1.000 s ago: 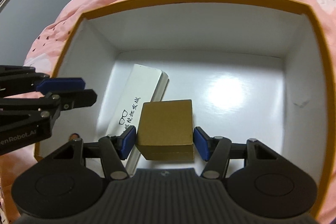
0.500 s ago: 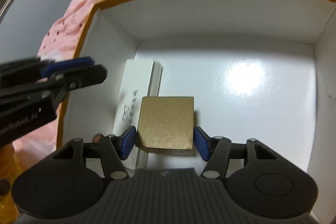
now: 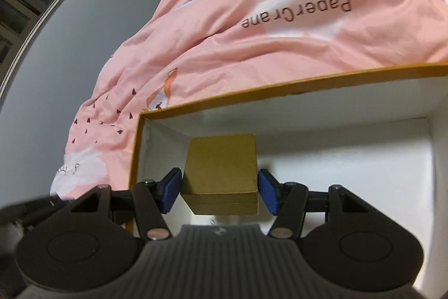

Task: Organize objects
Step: 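Lower the white box with the left tool while the right sets the tan cube inside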

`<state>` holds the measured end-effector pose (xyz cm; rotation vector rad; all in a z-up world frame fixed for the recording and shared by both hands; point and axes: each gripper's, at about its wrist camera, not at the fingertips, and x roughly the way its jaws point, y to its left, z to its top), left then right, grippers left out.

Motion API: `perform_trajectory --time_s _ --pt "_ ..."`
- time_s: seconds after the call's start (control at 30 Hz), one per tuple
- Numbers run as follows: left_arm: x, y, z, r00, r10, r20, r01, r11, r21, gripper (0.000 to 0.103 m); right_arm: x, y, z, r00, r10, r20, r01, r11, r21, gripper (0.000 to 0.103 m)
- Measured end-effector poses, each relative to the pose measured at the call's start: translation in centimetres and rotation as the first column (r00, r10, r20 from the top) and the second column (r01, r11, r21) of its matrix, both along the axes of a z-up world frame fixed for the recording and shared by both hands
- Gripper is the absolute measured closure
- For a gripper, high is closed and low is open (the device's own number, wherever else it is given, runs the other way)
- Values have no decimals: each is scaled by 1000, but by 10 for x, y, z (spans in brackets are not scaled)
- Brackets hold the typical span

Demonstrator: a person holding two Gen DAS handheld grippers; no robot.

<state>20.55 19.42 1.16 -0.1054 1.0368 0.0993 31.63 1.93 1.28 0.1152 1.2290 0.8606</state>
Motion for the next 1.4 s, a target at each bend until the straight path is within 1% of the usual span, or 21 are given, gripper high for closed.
perform_trajectory --time_s 0.03,0.07,0.1,0.2,0.3,0.4,0.5,0.63,0.67,0.7,0.77,0.83,0.93,1.0,1.07,1.1,1.17,1.23,1.33,1.4 --pt "-1 0 -2 1000 0 -1 0 1000 -12 73 0 3 -3 1000 -2 -4 2 1000 -1 42" --pt "-1 0 -4 1000 -3 -4 3 1000 -21 79 0 8 -6 1000 -3 -7 3 1000 -1 42" --pt "0 0 -6 1000 -6 -8 6 1000 -25 83 1 10 -7 1000 -5 -10 5 1000 1 42" --pt "0 0 -9 1000 -10 -13 10 1000 -30 88 2 17 -11 1000 -14 -12 15 1000 15 41" --pt "0 0 -10 1000 -8 -9 7 999 -35 89 7 21 -15 999 -27 -35 28 999 30 40" --pt "0 0 -11 1000 -8 -10 8 999 -43 89 9 19 -15 998 -21 -51 25 997 79 40" --pt "0 -1 -10 1000 -8 -11 7 999 -45 89 9 18 -12 999 -11 -48 15 996 92 40" --pt "0 -1 -11 1000 -9 -12 8 999 -46 89 8 16 -10 1000 3 -30 0 996 85 41" --pt "0 -1 -11 1000 -9 -12 8 999 -45 89 8 16 -11 1000 9 -27 -7 996 83 43" --pt "0 -1 -11 1000 -9 -12 8 999 -46 89 8 17 -11 1000 15 -26 -13 996 83 49" --pt "0 -1 -11 1000 -7 -12 7 999 -46 89 8 19 -11 1000 14 -16 -13 997 74 52" --pt "0 -1 -11 1000 -6 -12 6 999 -47 89 9 21 -11 1000 6 -6 -5 997 80 69" --pt "0 0 -11 1000 -5 -10 5 999 -47 89 14 19 -10 1000 -17 -11 18 994 107 69" --pt "0 1 -12 1000 -4 -8 4 999 -46 89 14 17 -10 1000 -12 -18 14 994 113 68" --pt "0 2 -12 1000 -3 -6 3 999 -46 89 11 16 -8 1000 3 -3 -3 994 105 66" --pt "0 2 -12 1000 -3 -5 3 999 -47 89 9 15 -8 1000 12 4 -12 995 101 61" --pt "0 3 -12 1000 -3 -2 3 999 -50 89 3 15 -7 999 45 19 -47 995 93 61" --pt "0 3 -12 1000 -4 -1 4 999 -53 89 -2 17 -7 996 75 42 -78 994 78 57" --pt "0 3 -13 1000 -4 -1 3 999 -54 89 -7 23 -12 992 99 76 -101 995 20 58" --pt "0 4 -13 1000 -3 0 3 999 -54 89 -5 23 -14 993 93 70 -94 995 23 64"
